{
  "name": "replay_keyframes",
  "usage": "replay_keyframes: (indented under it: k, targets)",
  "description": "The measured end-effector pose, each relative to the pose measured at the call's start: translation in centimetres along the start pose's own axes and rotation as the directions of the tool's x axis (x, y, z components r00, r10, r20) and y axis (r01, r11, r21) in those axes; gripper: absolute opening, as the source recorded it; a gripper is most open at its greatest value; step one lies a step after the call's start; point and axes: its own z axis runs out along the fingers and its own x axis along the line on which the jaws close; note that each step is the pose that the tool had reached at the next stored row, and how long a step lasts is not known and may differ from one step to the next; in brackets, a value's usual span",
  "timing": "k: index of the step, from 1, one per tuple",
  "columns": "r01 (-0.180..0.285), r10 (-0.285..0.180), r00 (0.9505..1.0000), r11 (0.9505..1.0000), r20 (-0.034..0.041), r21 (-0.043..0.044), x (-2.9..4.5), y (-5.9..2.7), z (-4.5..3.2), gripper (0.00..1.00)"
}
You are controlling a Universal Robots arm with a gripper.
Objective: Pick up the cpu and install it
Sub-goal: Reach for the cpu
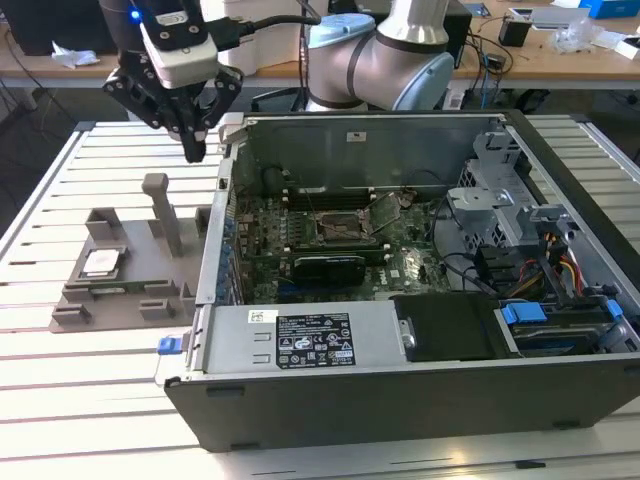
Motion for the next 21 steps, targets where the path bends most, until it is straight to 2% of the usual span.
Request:
replay_keyframes:
  k: [1,2,9,11,16,21]
  targets:
    - [0.0,0.0,1.0,1.0,-0.0001,0.0,1.0,-0.08,-0.02,0.11]
    - [0.0,0.0,1.0,1.0,0.0,0.0,1.4,-0.11,-0.02,0.11]
    - [0.0,0.0,1.0,1.0,0.0,0.0,3.04,-0.22,-0.02,0.11]
    - [0.0,0.0,1.0,1.0,-0.0001,0.0,3.7,-0.26,-0.02,0.11]
    - [0.0,0.0,1.0,1.0,0.0,0.0,5.56,-0.4,-0.02,0.11]
    - [0.0,0.0,1.0,1.0,-0.0001,0.0,7.77,-0.56,0.01,0.11]
